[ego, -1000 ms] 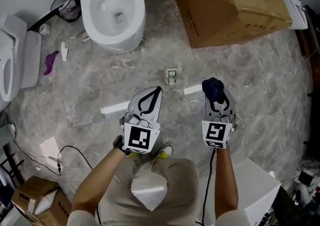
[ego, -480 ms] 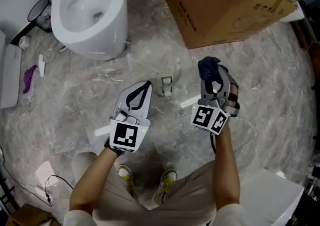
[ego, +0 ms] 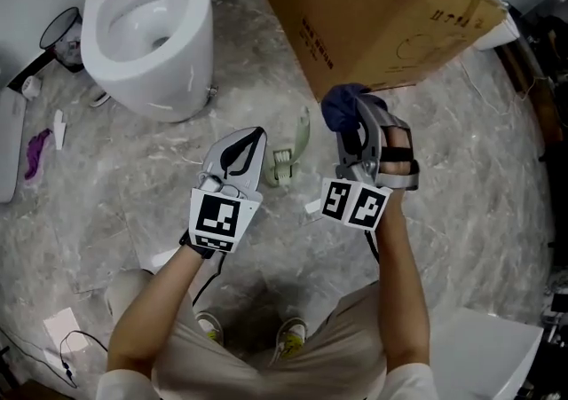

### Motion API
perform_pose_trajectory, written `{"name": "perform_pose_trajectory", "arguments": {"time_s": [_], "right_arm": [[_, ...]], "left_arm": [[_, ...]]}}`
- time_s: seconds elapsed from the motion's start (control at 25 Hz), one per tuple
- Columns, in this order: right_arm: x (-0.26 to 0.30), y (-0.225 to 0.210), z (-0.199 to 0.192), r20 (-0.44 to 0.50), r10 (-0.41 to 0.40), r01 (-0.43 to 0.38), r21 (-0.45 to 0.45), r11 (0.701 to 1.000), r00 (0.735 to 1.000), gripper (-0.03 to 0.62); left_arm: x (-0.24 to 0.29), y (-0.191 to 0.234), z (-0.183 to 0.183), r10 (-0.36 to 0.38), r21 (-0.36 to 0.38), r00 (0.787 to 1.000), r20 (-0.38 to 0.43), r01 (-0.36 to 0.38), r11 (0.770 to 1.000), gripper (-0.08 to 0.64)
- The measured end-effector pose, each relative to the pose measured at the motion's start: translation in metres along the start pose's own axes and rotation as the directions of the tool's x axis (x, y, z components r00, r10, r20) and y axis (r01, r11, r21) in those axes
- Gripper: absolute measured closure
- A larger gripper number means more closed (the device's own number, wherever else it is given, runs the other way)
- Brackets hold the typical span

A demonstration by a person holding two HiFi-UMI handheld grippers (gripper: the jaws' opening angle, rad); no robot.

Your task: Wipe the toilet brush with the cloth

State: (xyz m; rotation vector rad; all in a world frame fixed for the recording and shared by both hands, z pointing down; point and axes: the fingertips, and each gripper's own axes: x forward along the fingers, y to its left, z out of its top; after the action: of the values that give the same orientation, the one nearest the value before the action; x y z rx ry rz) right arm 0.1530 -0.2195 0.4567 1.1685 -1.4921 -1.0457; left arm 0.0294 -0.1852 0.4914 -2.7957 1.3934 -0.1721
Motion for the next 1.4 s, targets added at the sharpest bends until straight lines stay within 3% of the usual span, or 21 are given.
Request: {"name": "perform_pose_trajectory", "arguments": {"time_s": [0.48, 0.64, 0.96, 1.4], "right_arm": [[0.008, 0.01, 0.022, -0.013, -0.053, 0.048, -0.226, 0.973, 0.999, 0.416], [0.009, 0.017, 0.025, -0.013, -0.037, 0.032, -0.259, 0.965, 0.999, 0.416], [0.006, 0.05, 0.024, -0.033, 0.024, -0.033, -0.309, 0.951, 0.999, 0.419], [-0.008, 0.063, 0.019, -0.051, 0.073, -0.085, -0.316, 0.945, 0.996, 0.419]], "left_arm": [[0.007, -0.012, -0.009, -0.054, 0.016, 0.998, -0.019, 0.054, 0.998, 0.561], [0.006, -0.017, -0.007, -0.071, 0.049, 0.997, -0.014, 0.072, 0.996, 0.561], [0.001, -0.014, -0.004, -0.062, 0.009, 0.998, -0.002, 0.063, 0.998, 0.561], [0.001, -0.016, -0.008, -0.068, 0.006, 0.998, -0.011, 0.068, 0.998, 0.561]]}}
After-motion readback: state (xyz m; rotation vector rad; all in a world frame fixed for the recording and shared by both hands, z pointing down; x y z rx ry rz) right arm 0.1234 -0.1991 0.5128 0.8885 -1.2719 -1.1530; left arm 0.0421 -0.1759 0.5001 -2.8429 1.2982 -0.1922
